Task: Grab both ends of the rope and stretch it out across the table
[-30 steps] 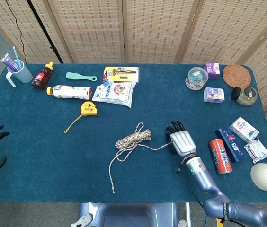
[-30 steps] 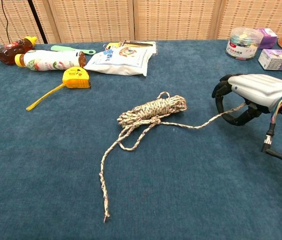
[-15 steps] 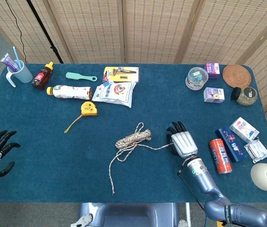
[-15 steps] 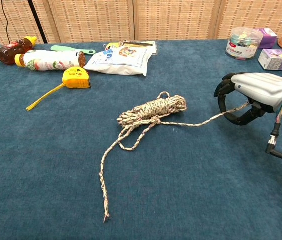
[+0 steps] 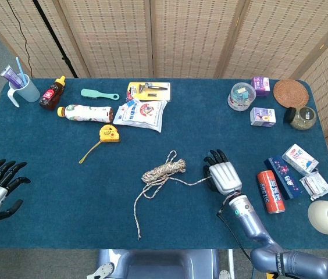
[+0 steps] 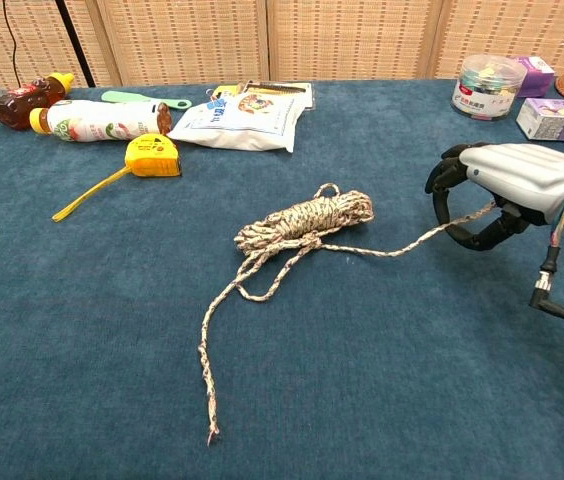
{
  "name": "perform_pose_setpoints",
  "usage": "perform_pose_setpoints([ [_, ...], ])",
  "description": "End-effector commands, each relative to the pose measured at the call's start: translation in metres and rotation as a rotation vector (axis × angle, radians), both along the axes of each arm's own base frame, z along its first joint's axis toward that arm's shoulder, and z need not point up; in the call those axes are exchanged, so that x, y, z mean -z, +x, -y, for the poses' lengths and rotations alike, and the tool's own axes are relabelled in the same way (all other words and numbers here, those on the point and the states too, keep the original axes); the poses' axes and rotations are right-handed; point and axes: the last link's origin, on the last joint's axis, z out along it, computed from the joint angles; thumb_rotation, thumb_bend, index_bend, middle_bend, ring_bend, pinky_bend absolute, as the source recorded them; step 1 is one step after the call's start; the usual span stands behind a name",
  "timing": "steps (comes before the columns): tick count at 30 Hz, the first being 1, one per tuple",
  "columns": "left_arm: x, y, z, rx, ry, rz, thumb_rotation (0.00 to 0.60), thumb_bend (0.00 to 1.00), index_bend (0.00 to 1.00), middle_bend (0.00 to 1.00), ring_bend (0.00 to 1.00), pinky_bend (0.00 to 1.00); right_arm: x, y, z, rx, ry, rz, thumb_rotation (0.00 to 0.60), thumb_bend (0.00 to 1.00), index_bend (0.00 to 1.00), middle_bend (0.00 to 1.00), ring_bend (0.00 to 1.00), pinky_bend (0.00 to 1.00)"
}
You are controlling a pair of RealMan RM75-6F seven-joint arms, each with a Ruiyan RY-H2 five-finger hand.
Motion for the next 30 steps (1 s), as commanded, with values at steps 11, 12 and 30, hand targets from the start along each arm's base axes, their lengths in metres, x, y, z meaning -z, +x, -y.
perform_pose_setpoints([
  [11,0.031,0.027,-0.018,0.156,-0.126,0.021,0.600,0.32,0.33,0.12,0.07,0.00,0.004,0.004,-0.001,-0.006,0.007,0.002,0.600,0.53,0.58,0.24,0.04,0.00],
  [12,0.033,0.029,-0.020,0.163,-0.132,0.021,0.600,0.32,0.33,0.12,0.07,0.00,0.004,0.004,-0.001,-0.005,0.006,0.003,0.600,0.53,0.58,0.24,0.04,0.00],
  [30,0.085,0.065,-0.043,0.376,-0.258,0.006,0.600,0.32,0.37,0.13,0.07,0.00,0.001,0.004,-0.001,0.003,-0.009,0.005,0.600,0.53,0.58,0.25,0.04,0.00],
])
